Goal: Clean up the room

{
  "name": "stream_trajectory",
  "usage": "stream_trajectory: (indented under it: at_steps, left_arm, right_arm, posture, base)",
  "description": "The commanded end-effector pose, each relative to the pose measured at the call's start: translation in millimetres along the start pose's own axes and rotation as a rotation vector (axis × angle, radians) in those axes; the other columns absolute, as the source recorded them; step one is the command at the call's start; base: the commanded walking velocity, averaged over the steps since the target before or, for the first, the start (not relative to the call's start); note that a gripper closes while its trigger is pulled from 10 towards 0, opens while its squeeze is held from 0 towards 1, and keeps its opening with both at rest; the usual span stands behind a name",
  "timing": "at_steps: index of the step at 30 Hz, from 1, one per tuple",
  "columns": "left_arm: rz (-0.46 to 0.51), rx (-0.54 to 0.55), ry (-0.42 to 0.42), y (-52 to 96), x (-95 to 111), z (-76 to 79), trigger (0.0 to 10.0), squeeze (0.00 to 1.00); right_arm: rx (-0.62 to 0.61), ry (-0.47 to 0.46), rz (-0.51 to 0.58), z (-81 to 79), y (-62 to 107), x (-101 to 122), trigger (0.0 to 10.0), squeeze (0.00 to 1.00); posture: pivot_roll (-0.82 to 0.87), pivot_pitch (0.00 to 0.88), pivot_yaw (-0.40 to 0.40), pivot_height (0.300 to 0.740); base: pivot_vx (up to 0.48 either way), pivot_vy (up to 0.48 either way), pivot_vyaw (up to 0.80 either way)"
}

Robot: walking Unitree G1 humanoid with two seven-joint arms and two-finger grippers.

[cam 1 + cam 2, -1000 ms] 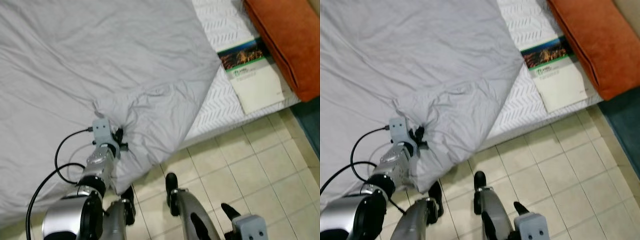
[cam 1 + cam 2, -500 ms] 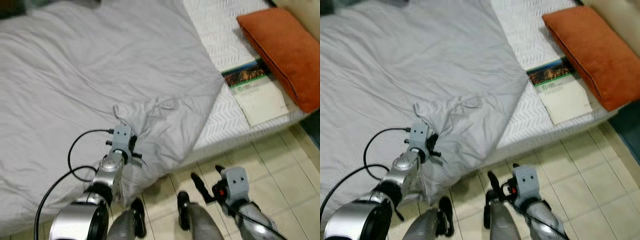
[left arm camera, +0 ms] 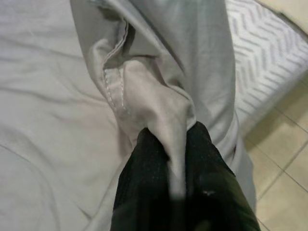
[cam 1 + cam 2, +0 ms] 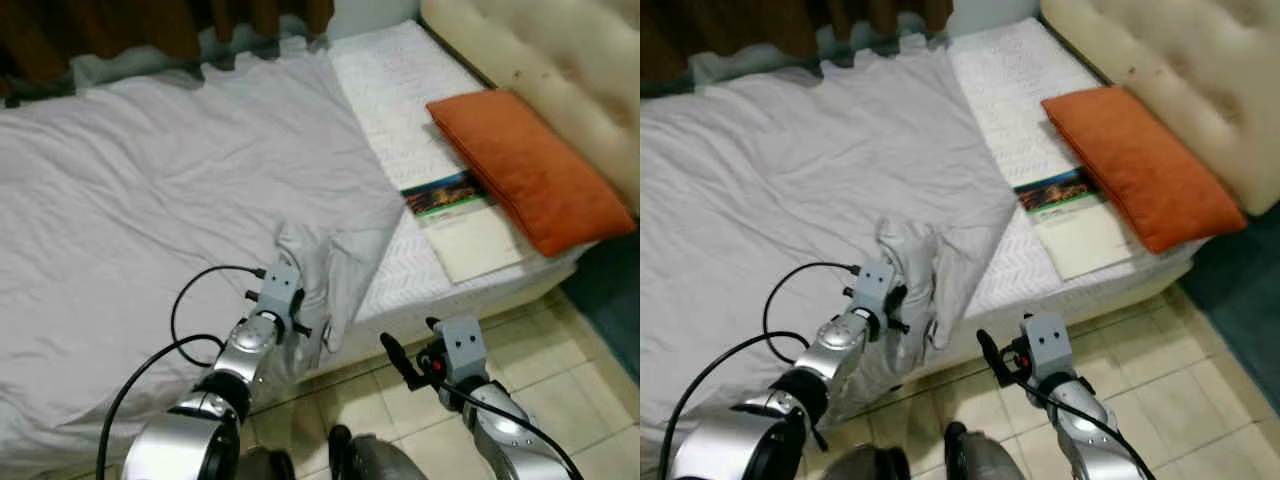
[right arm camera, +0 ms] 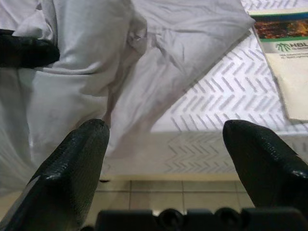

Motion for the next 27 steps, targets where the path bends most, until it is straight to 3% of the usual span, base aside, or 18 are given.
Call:
stream_trajectory:
  at_steps: [1, 4, 8, 11, 13, 15, 18, 23, 25, 27]
  left_arm:
    - [-0.066, -0.017, -0.007, 3.9, -22, 7.2, 10.0, 0.0]
    - [-0.077, -0.039, -0.016, 4.2, -27, 16.3, 10.0, 0.0]
    - [-0.111, -0.097, -0.089, 8.1, -41, 29.3, 10.0, 0.0]
    - [-0.202, -0.232, -0.237, 22.0, -79, 55.7, 10.0, 0.0]
    - [-0.216, -0.24, -0.281, 24.0, -84, 57.7, 10.0, 0.0]
    - [-0.273, -0.328, -0.396, 35.5, -108, 75.9, 10.0, 0.0]
    - [-0.304, -0.35, -0.453, 40.9, -120, 81.0, 10.0, 0.0]
    - [-0.331, -0.342, -0.488, 44.7, -129, 82.4, 10.0, 0.0]
    - [-0.326, -0.337, -0.461, 43.8, -127, 85.4, 10.0, 0.0]
    - [-0.275, -0.328, -0.379, 36.9, -111, 98.0, 10.0, 0.0]
  right_arm:
    - [0.015, 0.002, -0.023, -2.2, 3.4, -10, 10.0, 0.0]
    - [0.016, 0.01, -0.03, -1.1, 3.0, -11, 10.0, 0.0]
    - [0.024, 0.016, -0.04, -2.5, 4.1, -14, 10.0, 0.0]
    - [0.029, 0.014, -0.048, -4.1, 3.0, -17, 10.0, 0.0]
    - [0.03, 0.014, -0.05, -4.7, 2.6, -17, 10.0, 0.0]
    - [0.044, 0.015, -0.06, -8.8, 1.1, -20, 10.0, 0.0]
    - [0.051, 0.016, -0.067, -10.6, 0.5, -22, 10.0, 0.0]
    - [0.058, 0.018, -0.07, -11.8, 0.3, -23, 10.0, 0.0]
    - [0.059, 0.018, -0.071, -12.1, 0.2, -23, 10.0, 0.0]
    - [0.063, 0.021, -0.073, -13.2, -0.1, -24, 10.0, 0.0]
  posture:
    - [-0.22, 0.141, 0.006, 0.74]
    - [-0.23, 0.143, 0.004, 0.74]
    - [-0.23, 0.142, 0.007, 0.74]
    - [-0.22, 0.139, 0.011, 0.74]
    - [-0.22, 0.14, 0.012, 0.74]
    - [-0.22, 0.139, 0.012, 0.74]
    - [-0.22, 0.143, 0.011, 0.74]
    - [-0.22, 0.146, 0.01, 0.74]
    - [-0.22, 0.146, 0.01, 0.74]
    - [-0.23, 0.148, 0.01, 0.74]
  base:
    - [0.0, -0.48, 0.0]
    - [0.0, -0.48, 0.0]
    - [0.0, -0.48, 0.0]
    - [0.0, 0.0, 0.0]
    - [0.0, 0.0, 0.0]
    - [0.0, 0.0, 0.0]
    - [0.0, 0.0, 0.0]
    - [0.0, 0.0, 0.0]
    - [0.0, 0.0, 0.0]
    - [0.0, 0.0, 0.0]
Point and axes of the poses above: a point about 5 cm out from each wrist's last joint towards the gripper, its own y axis pointing back from the gripper into the wrist, its own x axis along the axis of the wrist's last joint, z = x × y, the point moved 6 cm from there along -y, pointing out of the wrist towards the gripper, and after that the axes turned 5 degrees about y, right-handed, at the moved point
